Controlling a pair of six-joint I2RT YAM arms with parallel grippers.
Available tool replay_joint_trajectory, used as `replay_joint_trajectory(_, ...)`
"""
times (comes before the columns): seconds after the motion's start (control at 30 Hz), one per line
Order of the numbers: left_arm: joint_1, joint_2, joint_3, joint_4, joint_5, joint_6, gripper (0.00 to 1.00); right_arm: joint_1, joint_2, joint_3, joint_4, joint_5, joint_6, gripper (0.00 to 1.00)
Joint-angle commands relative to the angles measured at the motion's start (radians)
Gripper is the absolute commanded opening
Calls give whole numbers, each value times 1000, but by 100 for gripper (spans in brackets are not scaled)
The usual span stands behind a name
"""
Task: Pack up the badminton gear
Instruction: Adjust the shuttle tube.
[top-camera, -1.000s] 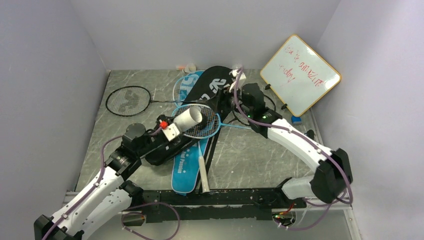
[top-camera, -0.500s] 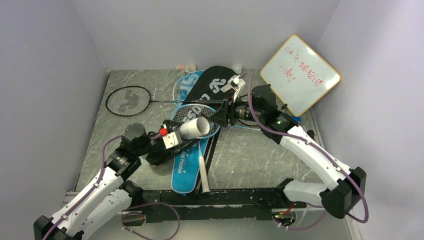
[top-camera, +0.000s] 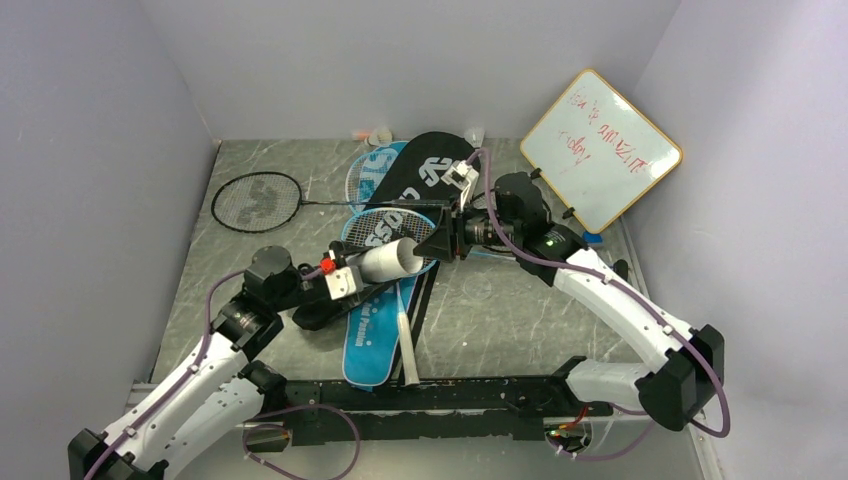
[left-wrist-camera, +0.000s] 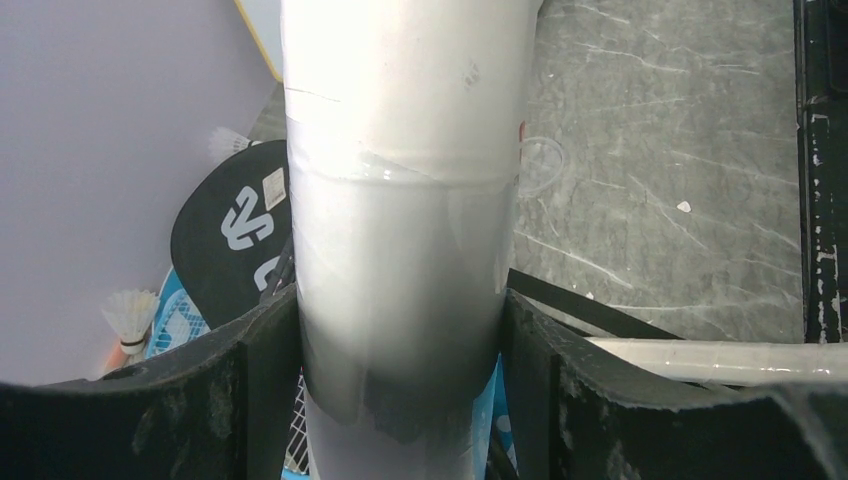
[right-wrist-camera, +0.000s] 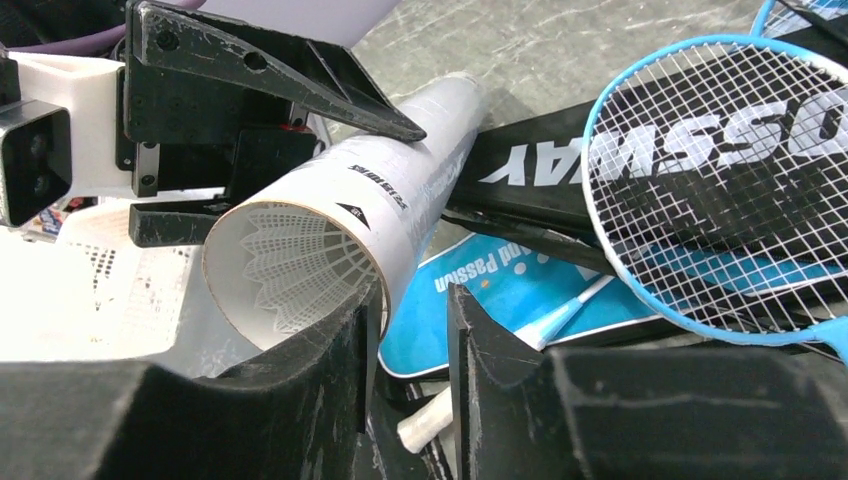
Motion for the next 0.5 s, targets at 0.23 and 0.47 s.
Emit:
replay_joint_trajectory(0.23, 2, 44, 48, 79, -4, -37, 69, 6, -15, -46, 65, 92, 28, 0)
replay_joint_trajectory(0.47, 3, 75, 73, 170, -537, -521, 97, 5, -75, -206, 103, 307, 107, 0)
